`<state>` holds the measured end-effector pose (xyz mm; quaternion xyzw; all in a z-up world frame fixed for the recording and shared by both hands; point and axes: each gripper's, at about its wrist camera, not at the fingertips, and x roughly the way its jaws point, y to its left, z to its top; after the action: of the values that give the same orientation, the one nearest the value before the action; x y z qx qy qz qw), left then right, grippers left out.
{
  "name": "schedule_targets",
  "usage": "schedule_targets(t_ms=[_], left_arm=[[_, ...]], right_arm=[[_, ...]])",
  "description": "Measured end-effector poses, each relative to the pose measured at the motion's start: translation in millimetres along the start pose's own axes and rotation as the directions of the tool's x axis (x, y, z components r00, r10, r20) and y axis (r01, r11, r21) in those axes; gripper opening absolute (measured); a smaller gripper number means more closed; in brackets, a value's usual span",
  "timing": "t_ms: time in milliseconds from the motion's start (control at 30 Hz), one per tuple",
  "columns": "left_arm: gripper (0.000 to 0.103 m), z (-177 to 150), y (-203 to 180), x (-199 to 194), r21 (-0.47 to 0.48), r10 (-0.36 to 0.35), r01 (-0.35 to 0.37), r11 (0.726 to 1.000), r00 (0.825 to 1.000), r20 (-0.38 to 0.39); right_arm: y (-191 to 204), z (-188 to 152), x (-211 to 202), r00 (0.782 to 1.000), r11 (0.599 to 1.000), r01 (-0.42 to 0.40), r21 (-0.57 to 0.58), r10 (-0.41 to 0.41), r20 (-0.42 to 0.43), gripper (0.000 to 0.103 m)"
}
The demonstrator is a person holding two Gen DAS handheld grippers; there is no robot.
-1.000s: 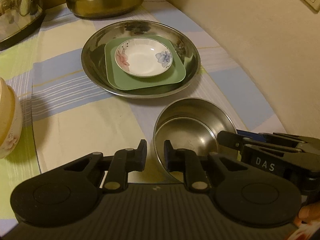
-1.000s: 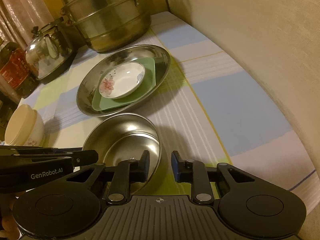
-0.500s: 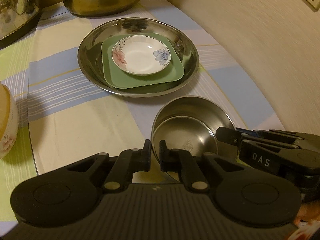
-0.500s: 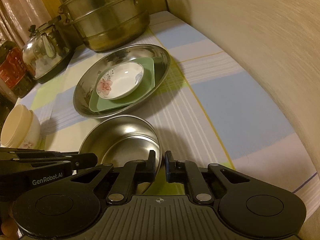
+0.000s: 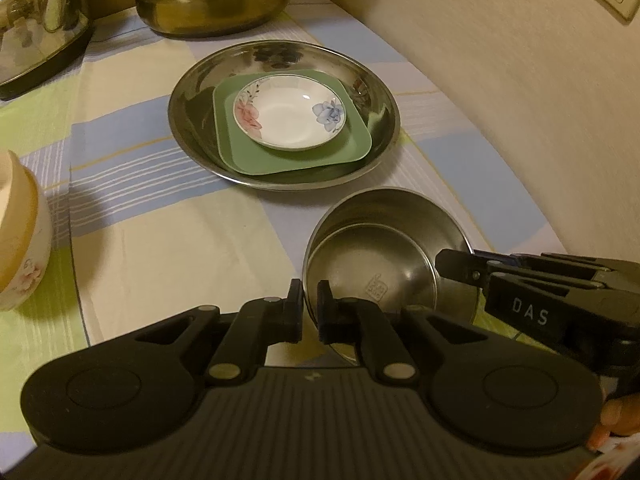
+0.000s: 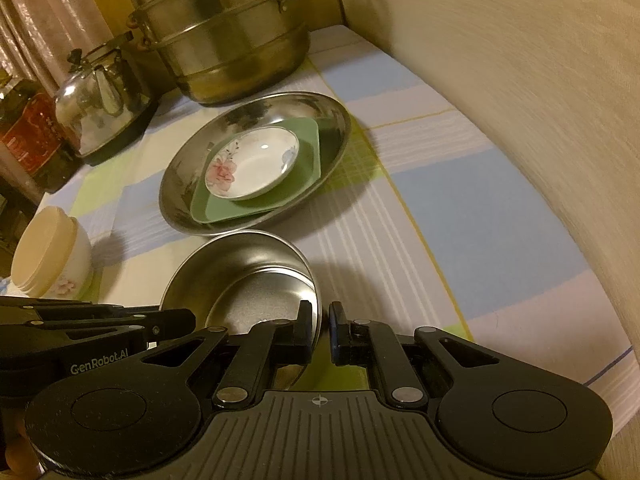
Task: Organize plates and bowls
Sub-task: 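Grasp the rim of the small steel bowl with the right gripper, then carry the steel bowl with the right gripper onto the cream tub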
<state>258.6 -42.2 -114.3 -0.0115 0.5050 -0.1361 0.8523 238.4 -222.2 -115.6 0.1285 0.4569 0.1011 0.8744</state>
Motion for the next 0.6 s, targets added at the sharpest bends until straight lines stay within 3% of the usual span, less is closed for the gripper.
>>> schedule_targets(t_ms=[600], left_arm=[[0.005, -23, 47, -73, -0.121, 0.052, -0.041, 0.992, 0.995, 0.086]], right_arm=[[57, 14, -21, 0.99, 0.987, -0.138, -0.079, 0.137, -0.012, 0.008]])
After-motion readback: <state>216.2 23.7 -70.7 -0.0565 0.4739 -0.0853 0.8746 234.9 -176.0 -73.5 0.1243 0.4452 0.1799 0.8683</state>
